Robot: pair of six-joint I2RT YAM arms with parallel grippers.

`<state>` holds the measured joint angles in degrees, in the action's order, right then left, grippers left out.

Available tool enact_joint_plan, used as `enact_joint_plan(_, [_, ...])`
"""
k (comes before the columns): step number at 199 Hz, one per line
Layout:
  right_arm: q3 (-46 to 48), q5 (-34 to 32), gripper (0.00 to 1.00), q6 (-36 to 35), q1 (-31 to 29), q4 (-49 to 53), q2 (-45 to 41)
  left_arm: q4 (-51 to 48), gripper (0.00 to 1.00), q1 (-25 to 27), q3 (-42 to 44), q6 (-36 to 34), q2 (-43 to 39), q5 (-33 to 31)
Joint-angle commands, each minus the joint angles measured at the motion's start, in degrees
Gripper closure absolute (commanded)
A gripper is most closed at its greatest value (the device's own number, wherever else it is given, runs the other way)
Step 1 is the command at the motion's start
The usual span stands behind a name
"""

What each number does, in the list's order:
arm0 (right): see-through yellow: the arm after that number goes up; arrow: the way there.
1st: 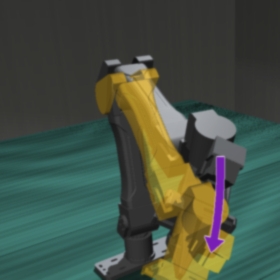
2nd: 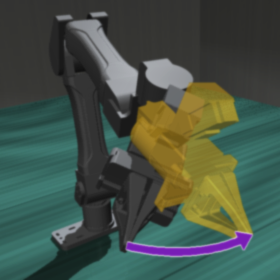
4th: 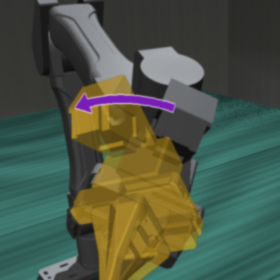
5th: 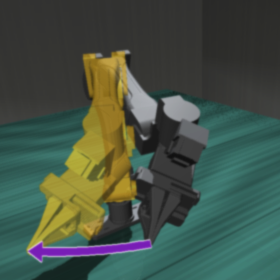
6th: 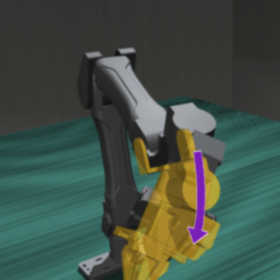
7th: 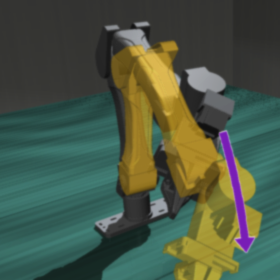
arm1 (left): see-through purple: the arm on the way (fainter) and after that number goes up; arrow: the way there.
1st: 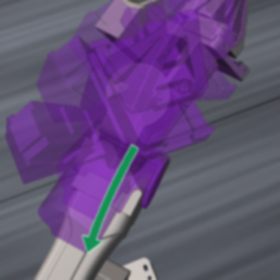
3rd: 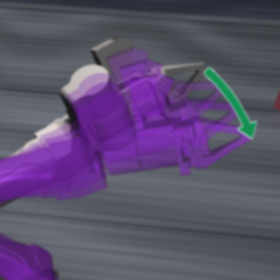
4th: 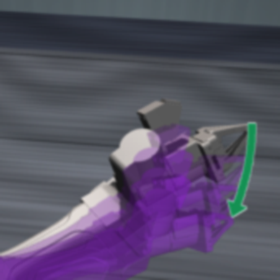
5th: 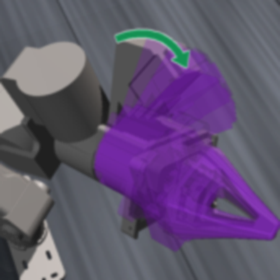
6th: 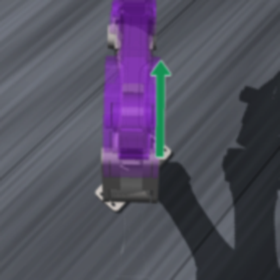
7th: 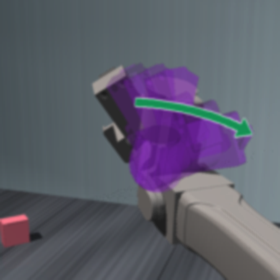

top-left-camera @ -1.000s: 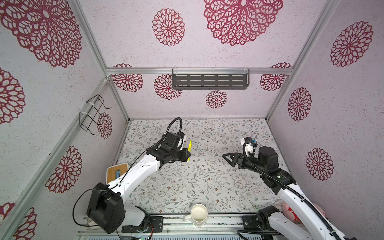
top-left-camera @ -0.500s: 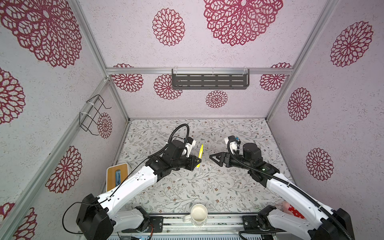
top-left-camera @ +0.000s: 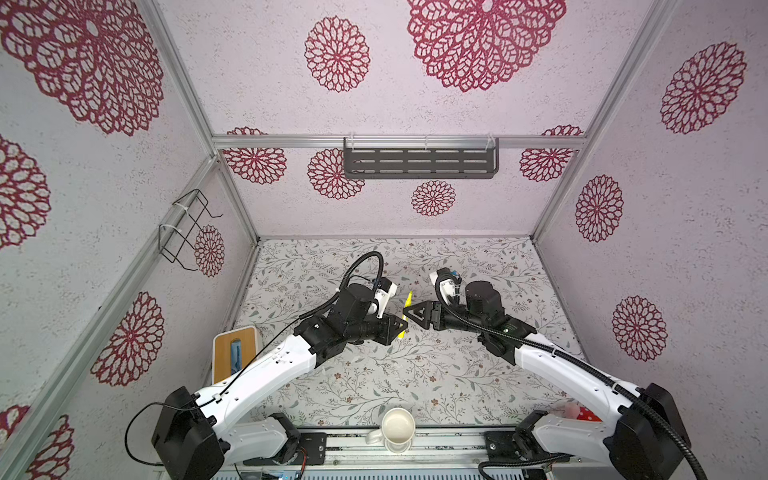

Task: Insert the pens into the pen caps
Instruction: 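Carry the highlighter toward the right gripper while the right gripper approaches it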

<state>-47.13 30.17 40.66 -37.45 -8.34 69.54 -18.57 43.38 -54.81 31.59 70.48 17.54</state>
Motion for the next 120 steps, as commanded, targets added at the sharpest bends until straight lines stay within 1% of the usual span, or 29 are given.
enact_joint_plan(1, [-2.5,-0.5,0.40,0.7,-0.8,-4.0,0.2,2.6,0.88,0.8,0.7,0.2,-1.9,0.2])
enact_joint_plan(69, [-2.4,-0.7,0.59,1.6,-1.7,-5.5,1.2,4.4,0.88,1.9,1.1,1.0,-1.4,0.4])
enact_joint_plan(113, [-1.7,-0.9,0.76,1.9,-1.9,-5.9,0.7,4.5,0.88,1.9,0.8,1.1,-0.6,-0.1])
enact_joint_plan(120, [-1.6,-1.0,0.81,1.9,-1.9,-6.0,0.6,4.6,0.88,1.9,0.9,1.1,-0.4,-0.1])
